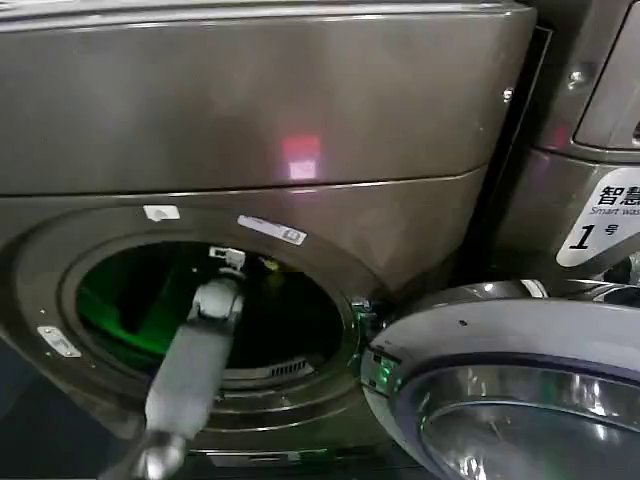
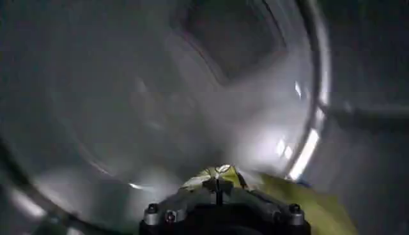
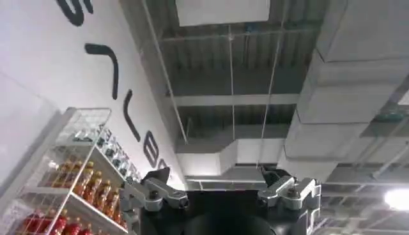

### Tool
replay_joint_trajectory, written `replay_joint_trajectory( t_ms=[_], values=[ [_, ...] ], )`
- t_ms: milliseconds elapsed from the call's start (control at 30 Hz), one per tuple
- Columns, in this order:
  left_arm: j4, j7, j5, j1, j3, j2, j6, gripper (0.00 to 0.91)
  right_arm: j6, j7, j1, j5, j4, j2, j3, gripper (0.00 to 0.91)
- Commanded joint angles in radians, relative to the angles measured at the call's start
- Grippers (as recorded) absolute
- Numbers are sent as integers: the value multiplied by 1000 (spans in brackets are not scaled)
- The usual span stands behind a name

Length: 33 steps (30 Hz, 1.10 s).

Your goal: Grasp the clothes from the dryer.

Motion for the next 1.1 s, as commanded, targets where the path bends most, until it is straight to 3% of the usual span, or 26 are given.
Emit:
replay_joint_trajectory(
  t_ms=[33,533,1100],
  values=[
    [-185,-264,-82,107,-34,-19,-118,0,30,-19,3,0,1,6,-1,907],
    [-278,-259,-146,134,-10,-13,-59,0,79,-26,-4,-1,-6,6,-3,907],
    [-305,-220,-162,153,-16,4,-6,0,25,-40,-10,-21,4,6,14,907]
  ],
)
